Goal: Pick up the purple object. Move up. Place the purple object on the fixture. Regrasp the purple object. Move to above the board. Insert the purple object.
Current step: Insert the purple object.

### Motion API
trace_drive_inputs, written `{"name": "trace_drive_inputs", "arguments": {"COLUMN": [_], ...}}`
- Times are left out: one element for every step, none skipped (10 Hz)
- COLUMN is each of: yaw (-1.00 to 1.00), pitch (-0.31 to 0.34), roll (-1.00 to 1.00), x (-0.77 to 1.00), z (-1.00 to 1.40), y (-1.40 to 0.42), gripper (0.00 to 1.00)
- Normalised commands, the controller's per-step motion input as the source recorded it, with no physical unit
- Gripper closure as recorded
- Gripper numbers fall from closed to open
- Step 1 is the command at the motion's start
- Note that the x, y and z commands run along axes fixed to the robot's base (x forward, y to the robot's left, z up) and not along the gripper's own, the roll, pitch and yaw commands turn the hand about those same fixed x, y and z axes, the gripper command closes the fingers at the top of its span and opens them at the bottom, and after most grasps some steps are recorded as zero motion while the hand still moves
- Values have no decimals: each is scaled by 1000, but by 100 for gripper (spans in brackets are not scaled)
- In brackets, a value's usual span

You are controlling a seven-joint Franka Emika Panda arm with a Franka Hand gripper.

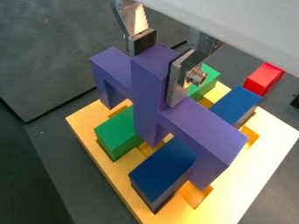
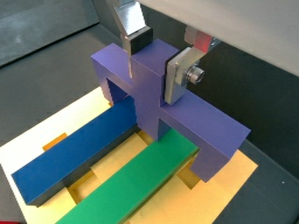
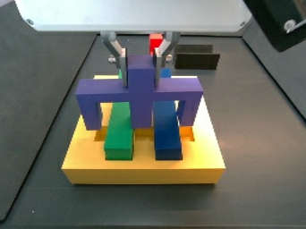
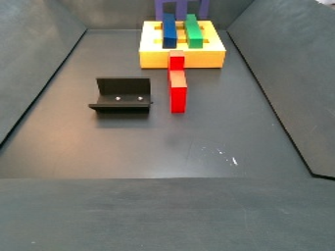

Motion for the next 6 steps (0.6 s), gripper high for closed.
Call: {"name": "trace_drive_inputs", "arguments": {"yaw": [0, 0, -14, -29, -23, -23], "pitch": [-10, -4, 0, 0, 0, 0], "roll": [0, 0, 0, 0, 0, 0], "x": [0, 29, 211, 163, 146, 163], "z": [-171, -134, 0, -66, -83, -94], "y": [0, -17, -66, 0, -26, -20], "gripper": [100, 100, 100, 100, 100, 100]}}
